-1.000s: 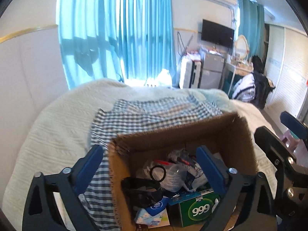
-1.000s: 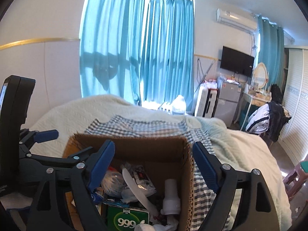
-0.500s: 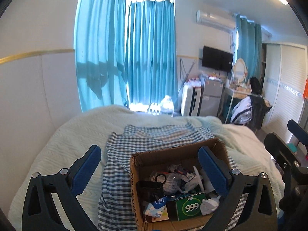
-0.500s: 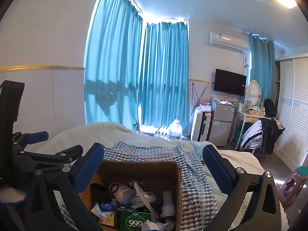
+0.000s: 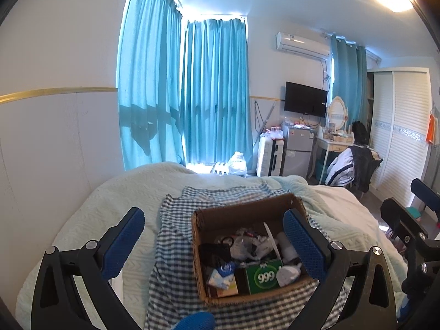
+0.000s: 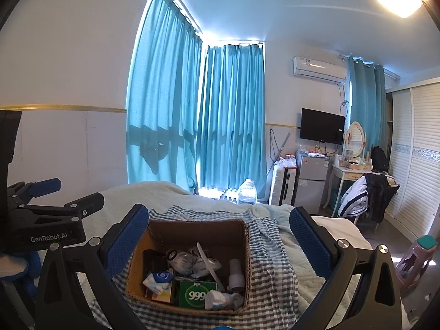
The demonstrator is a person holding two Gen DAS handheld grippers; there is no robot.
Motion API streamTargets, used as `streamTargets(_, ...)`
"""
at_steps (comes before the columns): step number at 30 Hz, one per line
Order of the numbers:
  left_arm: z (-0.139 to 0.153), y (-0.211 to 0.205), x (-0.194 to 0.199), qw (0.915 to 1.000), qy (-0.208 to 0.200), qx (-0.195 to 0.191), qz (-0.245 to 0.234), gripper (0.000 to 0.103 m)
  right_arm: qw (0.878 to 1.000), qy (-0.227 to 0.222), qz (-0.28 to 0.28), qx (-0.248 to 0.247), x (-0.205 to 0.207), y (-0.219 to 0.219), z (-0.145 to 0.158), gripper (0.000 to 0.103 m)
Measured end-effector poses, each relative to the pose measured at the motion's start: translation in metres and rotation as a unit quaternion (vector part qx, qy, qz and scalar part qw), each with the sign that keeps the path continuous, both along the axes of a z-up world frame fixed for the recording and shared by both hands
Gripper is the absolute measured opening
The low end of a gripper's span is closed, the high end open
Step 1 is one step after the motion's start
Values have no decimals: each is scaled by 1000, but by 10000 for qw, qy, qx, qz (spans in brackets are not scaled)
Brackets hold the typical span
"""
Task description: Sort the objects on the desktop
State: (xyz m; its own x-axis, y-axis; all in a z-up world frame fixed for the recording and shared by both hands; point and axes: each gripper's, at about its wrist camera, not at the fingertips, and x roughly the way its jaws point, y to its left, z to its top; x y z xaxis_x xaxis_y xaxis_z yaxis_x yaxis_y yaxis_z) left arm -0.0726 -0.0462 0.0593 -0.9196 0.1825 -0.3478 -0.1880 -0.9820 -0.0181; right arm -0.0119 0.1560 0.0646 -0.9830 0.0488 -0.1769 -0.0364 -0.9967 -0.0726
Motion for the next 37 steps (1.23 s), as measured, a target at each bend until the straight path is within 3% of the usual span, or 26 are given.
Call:
streamTargets(9, -37, 4, 34, 10000, -64, 43, 55, 103, 9996, -266, -35, 57, 34, -3, -34, 103)
streamTargets(20, -79, 4, 40, 9990, -443, -84, 79, 103, 9964, -834, -107, -110, 45, 2, -91, 103)
streamTargets(37, -85, 5, 41, 9987, -493, -101, -3, 103, 9955, -924, -165, -142, 40, 5, -98, 103)
